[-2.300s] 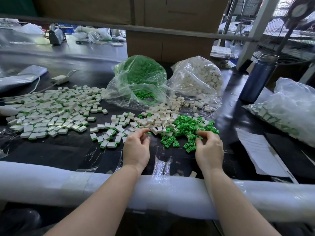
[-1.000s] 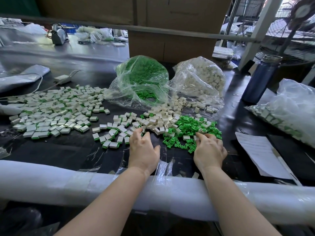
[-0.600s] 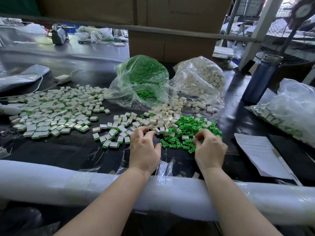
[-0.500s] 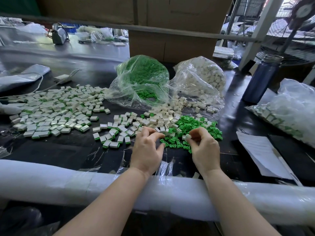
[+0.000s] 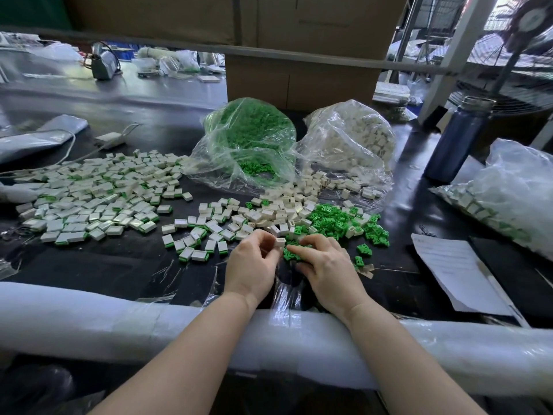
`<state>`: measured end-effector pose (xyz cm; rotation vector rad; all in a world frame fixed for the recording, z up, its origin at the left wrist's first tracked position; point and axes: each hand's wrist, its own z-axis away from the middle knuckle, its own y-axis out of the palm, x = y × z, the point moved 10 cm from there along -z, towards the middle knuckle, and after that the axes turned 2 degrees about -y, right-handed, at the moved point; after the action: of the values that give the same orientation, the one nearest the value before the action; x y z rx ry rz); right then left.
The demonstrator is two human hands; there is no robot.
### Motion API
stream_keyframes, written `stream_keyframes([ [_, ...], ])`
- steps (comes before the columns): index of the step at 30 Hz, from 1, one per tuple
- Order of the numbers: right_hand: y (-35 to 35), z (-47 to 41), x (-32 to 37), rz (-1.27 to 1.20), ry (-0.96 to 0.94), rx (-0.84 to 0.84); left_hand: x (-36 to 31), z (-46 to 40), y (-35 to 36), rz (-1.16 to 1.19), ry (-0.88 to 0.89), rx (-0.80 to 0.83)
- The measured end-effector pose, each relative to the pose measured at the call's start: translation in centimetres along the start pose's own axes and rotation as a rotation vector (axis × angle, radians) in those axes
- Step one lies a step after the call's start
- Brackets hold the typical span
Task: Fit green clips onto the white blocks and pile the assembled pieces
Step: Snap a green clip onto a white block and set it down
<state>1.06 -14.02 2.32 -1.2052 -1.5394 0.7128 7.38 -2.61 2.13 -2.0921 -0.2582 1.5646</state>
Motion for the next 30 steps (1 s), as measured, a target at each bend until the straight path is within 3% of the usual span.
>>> stream_keyframes([
  [3, 0.9, -0.1, -0.1, 0.12, -0.007, 0.058, 0.1, 0.0, 0.2, 0.018, -0.003, 0.014],
  [8, -0.4, 0.1, -0.1, 0.122, -0.003, -0.077, -0.1, 0.1, 0.8, 0.041, 0.032, 0.055],
  [14, -0.9, 0.2, -0.7, 0.086, 0.048, -0.107, -0.1, 0.2, 1.1, 0.091, 0.019, 0.101],
  [24, -2.4, 1.0, -3.0, -0.725, 0.199, -0.241, -0.2, 0.5, 3.2, 0.195, 0.001, 0.296],
  [30, -1.7, 1.0, -3.1, -0.811, 0.216, -0.184, -0.4, 0.6, 3.4, 0.223, 0.023, 0.317],
])
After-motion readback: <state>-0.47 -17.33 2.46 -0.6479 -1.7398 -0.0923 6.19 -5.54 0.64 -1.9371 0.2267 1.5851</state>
